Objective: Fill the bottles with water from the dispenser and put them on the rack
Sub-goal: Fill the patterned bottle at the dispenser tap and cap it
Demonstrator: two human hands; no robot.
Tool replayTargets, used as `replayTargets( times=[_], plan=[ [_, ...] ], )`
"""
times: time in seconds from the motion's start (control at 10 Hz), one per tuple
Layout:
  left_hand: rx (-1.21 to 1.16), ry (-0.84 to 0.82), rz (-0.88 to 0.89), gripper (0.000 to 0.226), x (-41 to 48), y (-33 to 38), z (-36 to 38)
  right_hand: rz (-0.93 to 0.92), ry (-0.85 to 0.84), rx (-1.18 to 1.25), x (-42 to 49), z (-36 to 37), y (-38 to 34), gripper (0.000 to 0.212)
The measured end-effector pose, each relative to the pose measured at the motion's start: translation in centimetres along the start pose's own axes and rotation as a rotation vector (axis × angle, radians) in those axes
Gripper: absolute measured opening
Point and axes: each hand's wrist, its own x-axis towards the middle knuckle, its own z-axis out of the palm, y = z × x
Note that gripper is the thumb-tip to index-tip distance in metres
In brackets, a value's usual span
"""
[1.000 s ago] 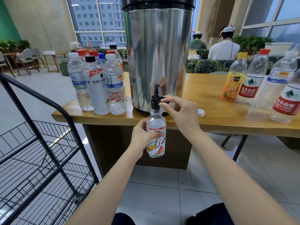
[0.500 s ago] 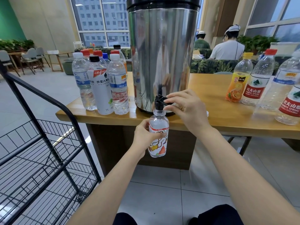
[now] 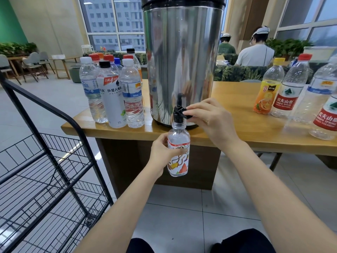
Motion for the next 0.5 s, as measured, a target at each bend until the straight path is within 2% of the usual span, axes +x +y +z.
replayTargets(
  times=[0.5],
  plan=[
    [-0.005,-0.006,0.000,0.067,0.21,-0.19,-0.06,0.009,0.006,0.049,0.00,0.25,0.10,0.024]
  ],
)
